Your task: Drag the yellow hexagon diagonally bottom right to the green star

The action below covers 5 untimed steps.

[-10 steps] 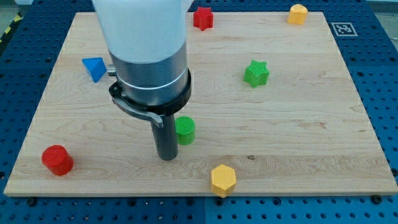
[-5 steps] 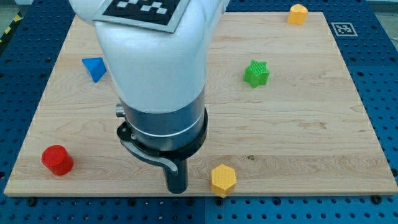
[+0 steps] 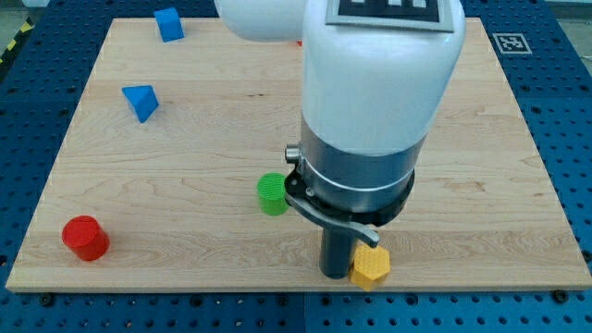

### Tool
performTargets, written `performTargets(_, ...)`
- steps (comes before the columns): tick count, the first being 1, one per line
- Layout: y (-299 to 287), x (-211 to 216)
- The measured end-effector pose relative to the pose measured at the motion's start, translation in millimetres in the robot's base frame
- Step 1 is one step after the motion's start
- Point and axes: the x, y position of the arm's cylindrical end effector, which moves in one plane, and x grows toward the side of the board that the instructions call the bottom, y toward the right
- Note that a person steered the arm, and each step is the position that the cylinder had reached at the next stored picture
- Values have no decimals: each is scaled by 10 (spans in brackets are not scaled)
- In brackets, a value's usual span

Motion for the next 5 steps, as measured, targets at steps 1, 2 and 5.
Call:
performTargets(1, 29, -169)
performTargets(2, 110, -308)
performTargets(5, -476, -378)
